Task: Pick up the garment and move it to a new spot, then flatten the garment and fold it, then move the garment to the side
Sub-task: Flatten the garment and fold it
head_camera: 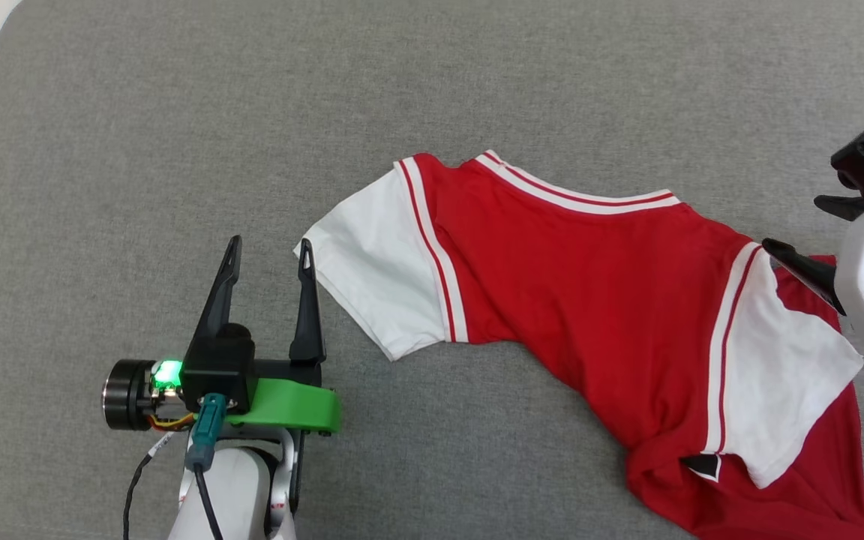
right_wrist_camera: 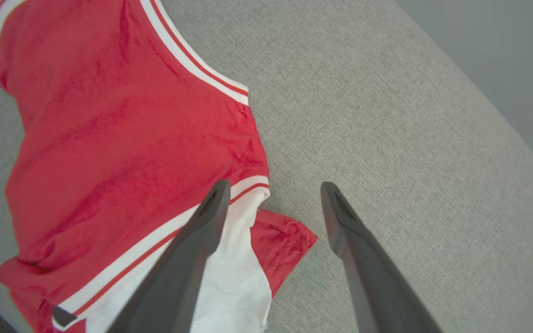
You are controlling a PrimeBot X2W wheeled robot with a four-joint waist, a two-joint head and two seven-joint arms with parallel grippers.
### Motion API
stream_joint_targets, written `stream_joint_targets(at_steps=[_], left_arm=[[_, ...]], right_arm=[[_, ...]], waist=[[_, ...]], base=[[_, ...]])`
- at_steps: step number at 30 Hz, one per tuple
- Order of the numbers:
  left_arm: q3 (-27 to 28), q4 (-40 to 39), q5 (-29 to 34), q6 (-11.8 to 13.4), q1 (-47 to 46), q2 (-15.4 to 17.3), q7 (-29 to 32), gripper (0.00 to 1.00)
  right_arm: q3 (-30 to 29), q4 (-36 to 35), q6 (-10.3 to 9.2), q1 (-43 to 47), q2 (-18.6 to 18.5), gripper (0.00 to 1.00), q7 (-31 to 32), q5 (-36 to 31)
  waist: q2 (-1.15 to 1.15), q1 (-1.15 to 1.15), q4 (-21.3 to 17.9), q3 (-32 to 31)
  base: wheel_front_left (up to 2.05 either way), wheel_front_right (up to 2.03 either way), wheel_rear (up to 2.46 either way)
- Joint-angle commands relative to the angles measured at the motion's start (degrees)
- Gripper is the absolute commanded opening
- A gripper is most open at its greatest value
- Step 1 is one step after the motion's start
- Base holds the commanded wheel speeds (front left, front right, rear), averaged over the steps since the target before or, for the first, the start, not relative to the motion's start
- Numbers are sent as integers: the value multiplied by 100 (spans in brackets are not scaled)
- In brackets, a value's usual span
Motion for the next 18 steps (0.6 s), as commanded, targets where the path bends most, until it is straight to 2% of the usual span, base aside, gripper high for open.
stream_joint_targets(at_steps=[1,5,7,12,13,14,18], left_arm=[[-20,-23,-17,18,-131,-29,-34,100],[-69,-45,-44,61,-224,-56,-34,100],[-108,-47,-64,84,-293,-71,-34,100],[-138,-33,-87,134,-321,-86,-34,100],[-130,-29,-90,149,-309,-88,-34,100],[-122,-23,-92,160,-295,-90,-34,100],[-100,12,-104,171,-237,-94,-34,100]], right_arm=[[191,188,-4,-212,52,100,89,56],[880,795,-4,-634,168,100,202,25],[1301,1347,-4,-791,248,100,90,-9],[2000,1834,-4,-747,220,100,-15,178],[2084,1883,-4,-745,212,7,-77,283],[2116,1908,-4,-753,211,0,-165,356],[1988,1916,-4,-792,178,0,-849,514]], waist=[[0,0,236,268],[0,0,355,455],[0,0,433,578],[0,0,462,615],[0,0,443,600],[0,0,425,581],[0,0,332,454]], base=[[0,0,0],[0,0,0],[0,0,0],[0,0,0],[0,0,0],[0,0,0],[0,0,0]])
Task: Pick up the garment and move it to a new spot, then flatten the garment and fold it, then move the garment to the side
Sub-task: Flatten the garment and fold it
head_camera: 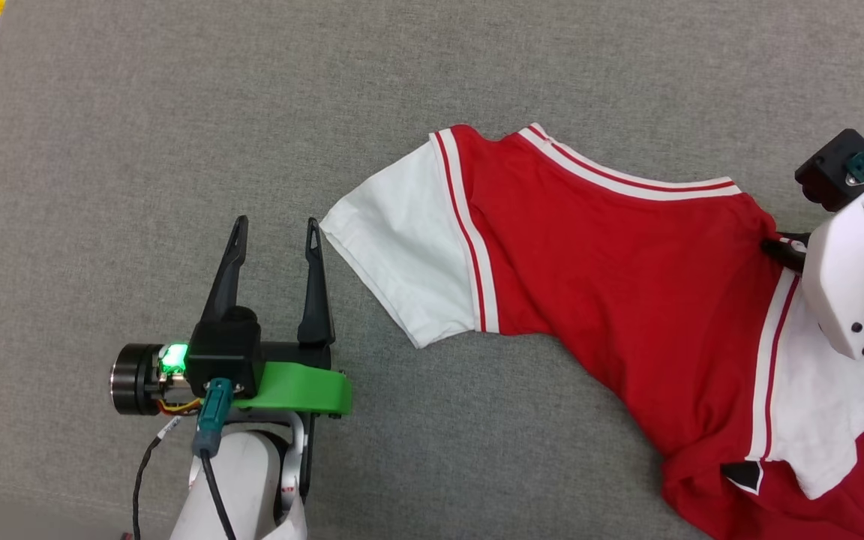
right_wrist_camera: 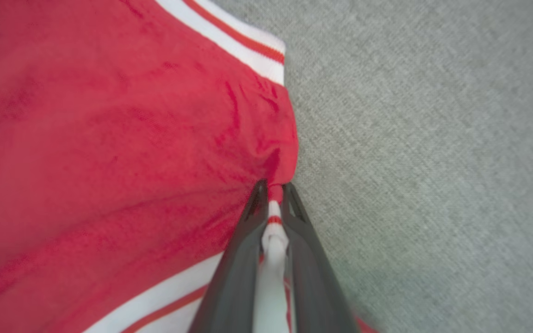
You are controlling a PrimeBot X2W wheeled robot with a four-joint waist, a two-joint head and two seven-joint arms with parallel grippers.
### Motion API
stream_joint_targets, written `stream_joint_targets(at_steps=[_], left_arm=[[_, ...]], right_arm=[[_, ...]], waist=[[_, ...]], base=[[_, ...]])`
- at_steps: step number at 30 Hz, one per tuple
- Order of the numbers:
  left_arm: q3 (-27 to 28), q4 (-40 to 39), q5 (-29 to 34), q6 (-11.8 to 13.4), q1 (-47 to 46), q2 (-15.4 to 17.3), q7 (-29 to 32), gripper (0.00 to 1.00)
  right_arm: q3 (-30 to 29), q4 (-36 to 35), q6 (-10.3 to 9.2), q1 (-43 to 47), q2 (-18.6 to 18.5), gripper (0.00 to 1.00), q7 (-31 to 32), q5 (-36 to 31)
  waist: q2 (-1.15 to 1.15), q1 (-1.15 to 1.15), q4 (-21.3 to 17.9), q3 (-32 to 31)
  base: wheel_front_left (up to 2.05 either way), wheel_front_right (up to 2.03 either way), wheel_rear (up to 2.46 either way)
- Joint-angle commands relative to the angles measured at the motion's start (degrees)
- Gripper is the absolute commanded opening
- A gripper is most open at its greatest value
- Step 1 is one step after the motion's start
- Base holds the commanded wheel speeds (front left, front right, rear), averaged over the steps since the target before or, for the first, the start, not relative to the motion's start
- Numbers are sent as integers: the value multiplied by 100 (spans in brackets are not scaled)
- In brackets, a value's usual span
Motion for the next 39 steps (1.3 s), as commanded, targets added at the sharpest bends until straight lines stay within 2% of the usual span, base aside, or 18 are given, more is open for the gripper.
stream_joint_targets(at_steps=[1,7,11,19,26,31,35,39], left_arm=[[27,16,-26,24,15,-27,-33,100],[109,22,-12,26,177,-29,-33,100],[155,13,16,7,302,-15,-33,100],[166,-1,40,-31,407,-11,-33,100],[61,6,-34,-48,336,-27,-33,100],[-29,13,-110,-15,234,-37,-33,100],[-156,8,-192,17,100,-41,-33,100],[-295,-24,-326,106,-69,-43,-33,100]], right_arm=[[94,53,2,215,85,0,-213,61],[-341,-627,2,403,-241,0,-1068,-97],[-851,-1147,2,676,-443,0,-1239,-228],[-1945,-1757,2,1264,-622,0,-893,-506],[-2643,-1817,2,1338,-816,0,-310,-663],[-2696,-1620,2,923,-992,0,128,-836],[-2466,-1186,2,379,-1035,0,448,-1002],[-2091,-670,2,-358,-881,0,580,-1211]], waist=[[0,-1,-100,-143],[0,-1,-273,-456],[0,-1,-372,-600],[0,-1,-413,-693],[0,-1,-207,-513],[0,-1,-8,-264],[0,-1,197,9],[0,-1,381,317]], base=[[0,0,0],[0,0,0],[0,0,0],[0,0,0],[0,0,0],[0,0,0],[0,0,0],[0,0,0]])
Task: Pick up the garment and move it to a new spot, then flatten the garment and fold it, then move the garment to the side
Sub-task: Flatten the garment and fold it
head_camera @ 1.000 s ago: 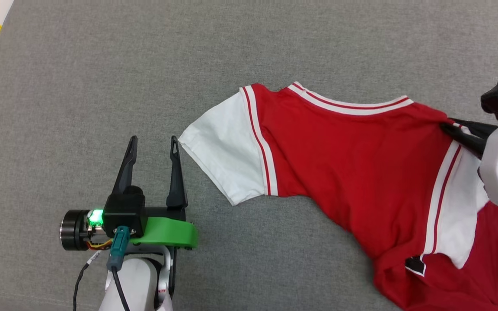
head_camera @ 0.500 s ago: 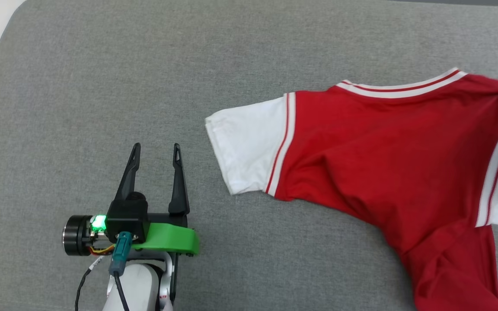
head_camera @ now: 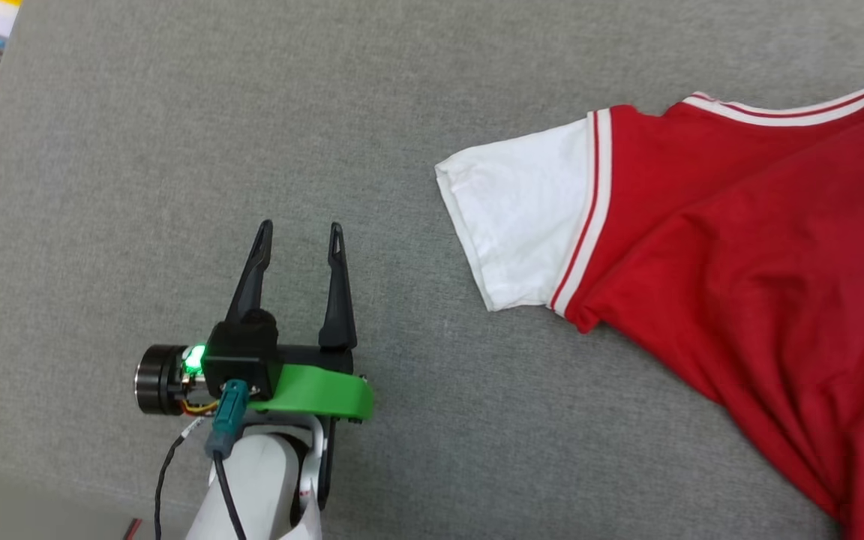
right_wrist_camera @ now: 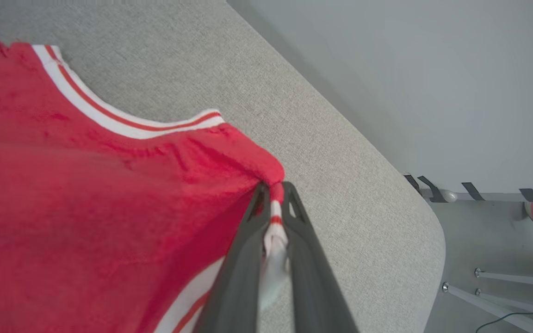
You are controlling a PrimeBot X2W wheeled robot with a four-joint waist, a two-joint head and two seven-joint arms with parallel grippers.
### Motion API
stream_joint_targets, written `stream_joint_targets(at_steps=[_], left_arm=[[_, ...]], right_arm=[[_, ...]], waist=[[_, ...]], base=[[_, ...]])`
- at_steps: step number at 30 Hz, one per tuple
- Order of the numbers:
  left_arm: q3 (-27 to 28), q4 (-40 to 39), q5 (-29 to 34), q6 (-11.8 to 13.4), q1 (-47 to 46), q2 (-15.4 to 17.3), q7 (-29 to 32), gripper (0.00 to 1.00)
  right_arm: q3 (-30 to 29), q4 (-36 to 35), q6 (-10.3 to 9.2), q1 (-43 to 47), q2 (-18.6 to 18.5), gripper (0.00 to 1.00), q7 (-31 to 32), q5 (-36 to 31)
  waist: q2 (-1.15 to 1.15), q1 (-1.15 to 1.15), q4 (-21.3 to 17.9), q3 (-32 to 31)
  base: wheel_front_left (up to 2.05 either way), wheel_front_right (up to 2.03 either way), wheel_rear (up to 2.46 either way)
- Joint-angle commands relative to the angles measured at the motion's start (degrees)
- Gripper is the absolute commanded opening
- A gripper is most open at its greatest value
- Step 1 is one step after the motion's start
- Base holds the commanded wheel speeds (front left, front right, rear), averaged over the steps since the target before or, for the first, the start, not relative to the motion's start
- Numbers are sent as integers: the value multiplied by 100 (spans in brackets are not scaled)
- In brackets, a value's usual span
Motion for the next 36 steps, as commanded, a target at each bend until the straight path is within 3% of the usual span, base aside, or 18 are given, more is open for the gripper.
stream_joint_targets(at_steps=[1,7,13,18,21,22,23,27,31,36], left_arm=[[-45,-23,-55,52,-136,-25,-33,100],[-225,-66,-187,165,-342,-26,-33,100],[-366,-61,-279,249,-511,-26,-33,100],[-360,-15,-284,300,-513,-26,-33,100],[-285,16,-237,289,-462,-27,-33,100],[-258,26,-216,277,-443,-27,-33,100],[-234,30,-199,266,-428,-27,-33,100],[-61,49,-79,206,-301,-27,-33,100],[142,55,37,111,-145,20,-33,100],[364,32,147,-18,-26,177,-33,100]], right_arm=[[116,185,-3,-293,137,0,17,-109],[759,1253,-3,-1192,679,0,39,-350],[1308,2314,-3,-1404,1167,0,-18,-267],[1635,2771,-3,-1469,1258,0,-207,-47],[1695,2859,-3,-1532,1239,0,-628,80],[1724,2835,-3,-1531,1214,45,-841,94],[1763,2778,-3,-1517,1183,100,-1018,100],[1720,2370,-3,-1241,1098,100,-1988,276],[1339,2034,-3,-737,1069,100,-3049,34],[197,1650,-3,193,1458,100,-4050,-435]], waist=[[0,0,295,379],[0,0,458,748],[0,0,556,905],[0,0,510,826],[0,0,411,669],[0,0,369,593],[0,0,335,532],[0,0,104,178],[0,0,-177,-171],[0,0,-526,-552]], base=[[0,0,0],[0,0,0],[0,0,0],[0,0,0],[0,0,0],[0,0,0],[0,0,0],[0,0,0],[0,0,0],[0,0,0]])
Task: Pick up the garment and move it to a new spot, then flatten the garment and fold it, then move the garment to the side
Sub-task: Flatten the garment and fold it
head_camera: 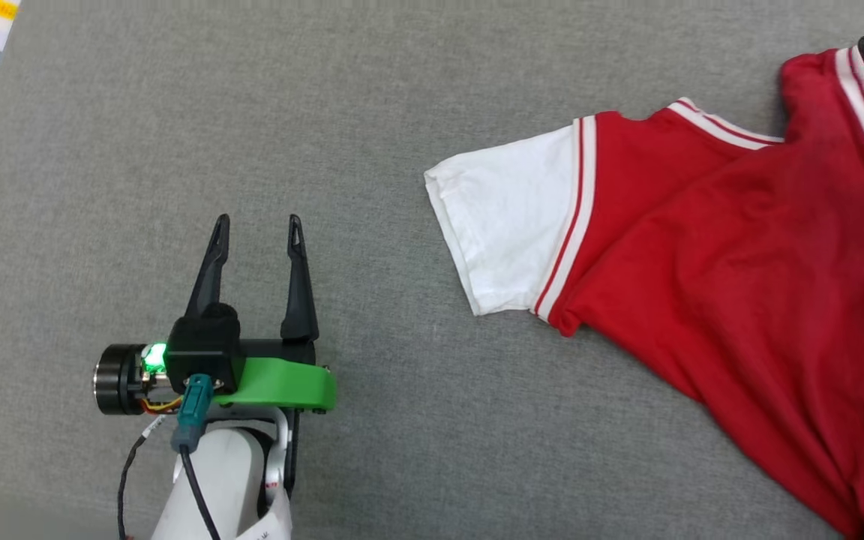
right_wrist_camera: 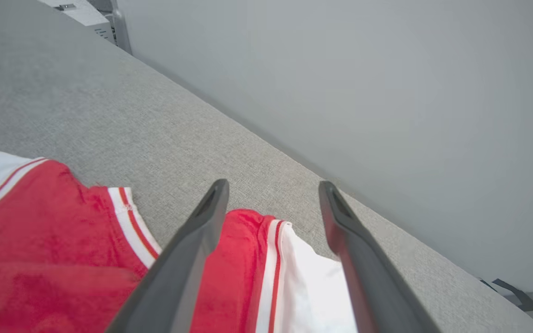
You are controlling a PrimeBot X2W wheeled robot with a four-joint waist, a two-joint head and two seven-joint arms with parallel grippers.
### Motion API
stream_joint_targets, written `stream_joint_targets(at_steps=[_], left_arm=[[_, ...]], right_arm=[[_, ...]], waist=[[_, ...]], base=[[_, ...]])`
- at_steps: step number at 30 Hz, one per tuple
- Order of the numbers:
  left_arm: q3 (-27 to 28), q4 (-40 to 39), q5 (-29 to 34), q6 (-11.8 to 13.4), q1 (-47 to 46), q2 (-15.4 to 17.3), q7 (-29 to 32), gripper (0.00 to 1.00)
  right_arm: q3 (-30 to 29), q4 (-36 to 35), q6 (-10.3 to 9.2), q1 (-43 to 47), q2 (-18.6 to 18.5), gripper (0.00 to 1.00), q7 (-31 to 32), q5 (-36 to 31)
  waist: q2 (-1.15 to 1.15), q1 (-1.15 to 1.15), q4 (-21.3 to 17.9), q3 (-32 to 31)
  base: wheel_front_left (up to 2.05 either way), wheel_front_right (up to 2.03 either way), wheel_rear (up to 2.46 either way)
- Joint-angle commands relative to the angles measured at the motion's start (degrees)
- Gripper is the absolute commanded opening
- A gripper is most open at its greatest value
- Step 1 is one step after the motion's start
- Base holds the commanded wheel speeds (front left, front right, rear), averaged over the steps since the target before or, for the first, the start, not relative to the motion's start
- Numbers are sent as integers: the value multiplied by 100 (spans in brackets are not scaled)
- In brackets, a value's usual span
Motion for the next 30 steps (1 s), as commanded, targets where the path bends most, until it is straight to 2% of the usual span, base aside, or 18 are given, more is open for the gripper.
stream_joint_targets(at_steps=[1,5,8,12,15,17,21,25,27,30], left_arm=[[50,-15,63,-56,28,77,-34,100],[161,-15,73,-256,-70,245,-34,100],[210,62,-19,-558,-261,404,-34,100],[185,359,-103,-1038,-714,691,-34,100],[116,664,-229,-1340,-1189,901,133,100],[-14,853,-357,-1494,-1596,1071,519,100],[-377,1134,-837,-1612,-2252,1331,1591,100],[-1113,1257,-2084,-1627,-2887,1617,3042,100],[-1558,1316,-2770,-1628,-3225,1863,3839,100],[-2231,1429,-3267,-1629,-3589,2218,4684,100]], right_arm=[[-329,-124,-3,325,197,100,-220,-171],[-1360,-583,-3,1245,809,100,-701,-808],[-2061,-1053,-3,1979,1405,100,-822,-1297],[-2631,-1751,-3,2830,2142,100,-777,-1769],[-2837,-2225,-3,3342,2542,100,-674,-1965],[-2945,-2490,-3,3650,2759,100,-616,-2051],[-3060,-2771,-3,4024,3022,100,-568,-2110],[-3114,-2867,-3,4191,3122,100,-555,-2100],[-3099,-2888,-3,4222,3150,100,-564,-2108],[-3064,-2874,-3,4209,3170,100,-588,-2131]], waist=[[0,0,-485,-496],[0,0,-665,-682],[0,0,-776,-803],[0,0,-892,-935],[0,0,-974,-1001],[0,0,-1038,-1034],[0,0,-1166,-1054],[0,0,-1294,-1001],[0,0,-1357,-941],[0,0,-1436,-859]], base=[[0,0,0],[0,0,0],[0,0,0],[0,0,0],[0,0,0],[0,0,0],[0,0,0],[0,0,0],[0,0,0],[0,0,0]])
